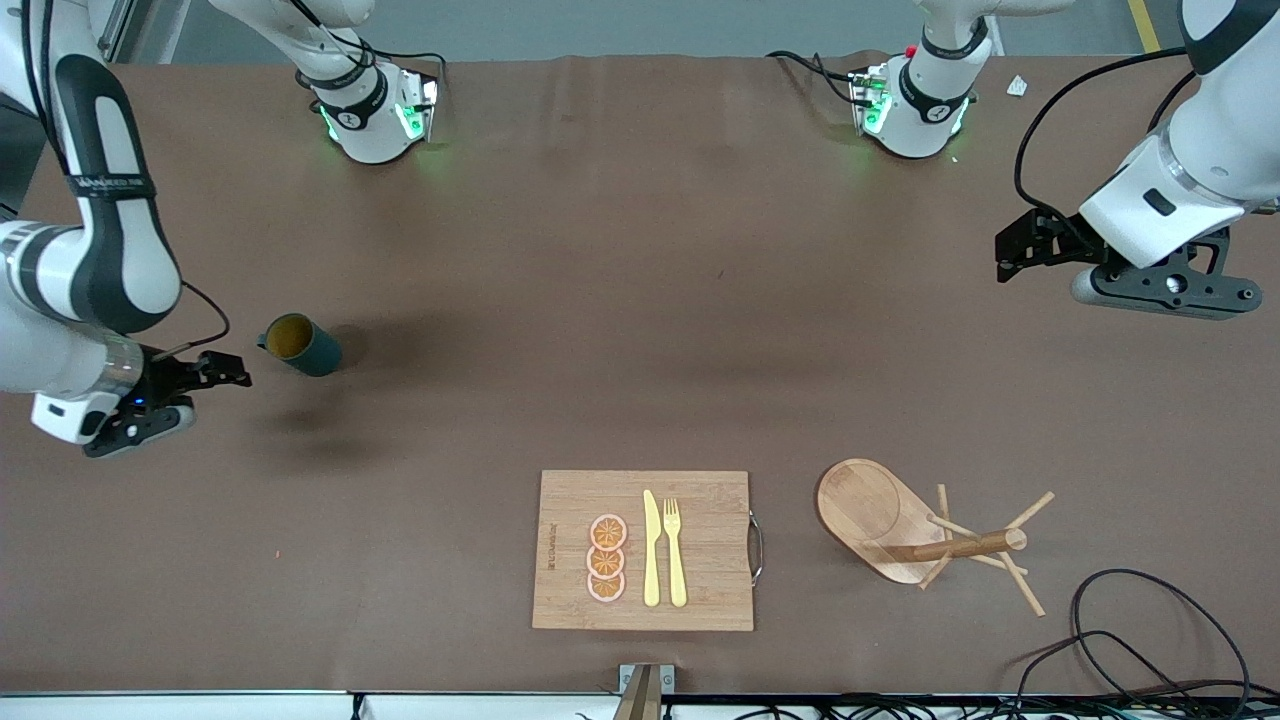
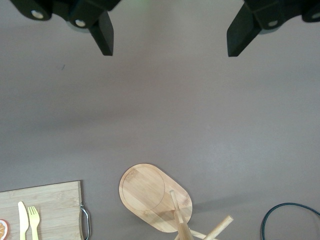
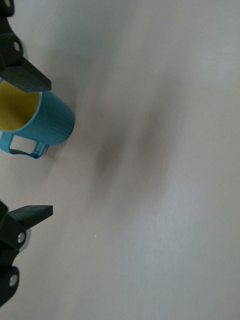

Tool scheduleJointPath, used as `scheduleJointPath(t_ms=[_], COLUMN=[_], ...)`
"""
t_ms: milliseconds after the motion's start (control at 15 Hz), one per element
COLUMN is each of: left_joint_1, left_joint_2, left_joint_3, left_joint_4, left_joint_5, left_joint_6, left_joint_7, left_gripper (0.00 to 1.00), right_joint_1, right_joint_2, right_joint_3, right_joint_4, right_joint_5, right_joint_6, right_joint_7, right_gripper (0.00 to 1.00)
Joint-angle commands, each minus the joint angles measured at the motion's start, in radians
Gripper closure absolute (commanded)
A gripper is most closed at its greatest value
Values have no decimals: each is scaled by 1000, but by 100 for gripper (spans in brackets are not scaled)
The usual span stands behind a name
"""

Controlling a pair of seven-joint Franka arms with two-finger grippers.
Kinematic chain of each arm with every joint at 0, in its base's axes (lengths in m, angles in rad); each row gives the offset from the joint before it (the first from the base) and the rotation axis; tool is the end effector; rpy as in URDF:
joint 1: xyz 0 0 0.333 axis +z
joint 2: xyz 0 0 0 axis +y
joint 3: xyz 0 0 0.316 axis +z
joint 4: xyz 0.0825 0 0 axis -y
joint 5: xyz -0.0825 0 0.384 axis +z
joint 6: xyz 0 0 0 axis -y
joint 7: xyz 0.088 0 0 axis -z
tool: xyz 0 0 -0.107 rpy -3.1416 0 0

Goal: Pass cup and hang on rack
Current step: 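Lower the right gripper and grasp the teal mug rim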

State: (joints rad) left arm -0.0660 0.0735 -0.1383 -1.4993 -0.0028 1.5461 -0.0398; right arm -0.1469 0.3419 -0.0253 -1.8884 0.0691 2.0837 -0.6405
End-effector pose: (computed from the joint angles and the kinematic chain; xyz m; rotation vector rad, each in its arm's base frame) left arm 0.5632 -0.1139 0.6149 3.1211 -0.2570 -0.0429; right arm 0.6009 -0.1003 0.3144 -2.9636 -0.6484 0.1748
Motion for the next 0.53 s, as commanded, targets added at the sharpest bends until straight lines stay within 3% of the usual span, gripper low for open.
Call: scheduleJointPath(t_ms=[0, 199, 465], left_joint_1=[2, 8, 12], left_joint_2=[-12, -9, -8], left_joint_3=[-7, -7, -6], left_joint_4=[7, 8, 7], left_joint_5=[20, 18, 18], left_joint_6=[-1, 3, 20], left_joint_7=[-9, -11, -11], left_gripper=[0, 0, 0], right_joint_1=[-25, -26, -20], right_joint_2=[-60, -81, -177], right_joint_3=[12, 13, 13], right_joint_4=[-113, -168, -317], right_joint_5=[15, 15, 15], right_joint_6=[79, 84, 146], right_joint_7=[-151, -166, -169], right_gripper=[0, 0, 0])
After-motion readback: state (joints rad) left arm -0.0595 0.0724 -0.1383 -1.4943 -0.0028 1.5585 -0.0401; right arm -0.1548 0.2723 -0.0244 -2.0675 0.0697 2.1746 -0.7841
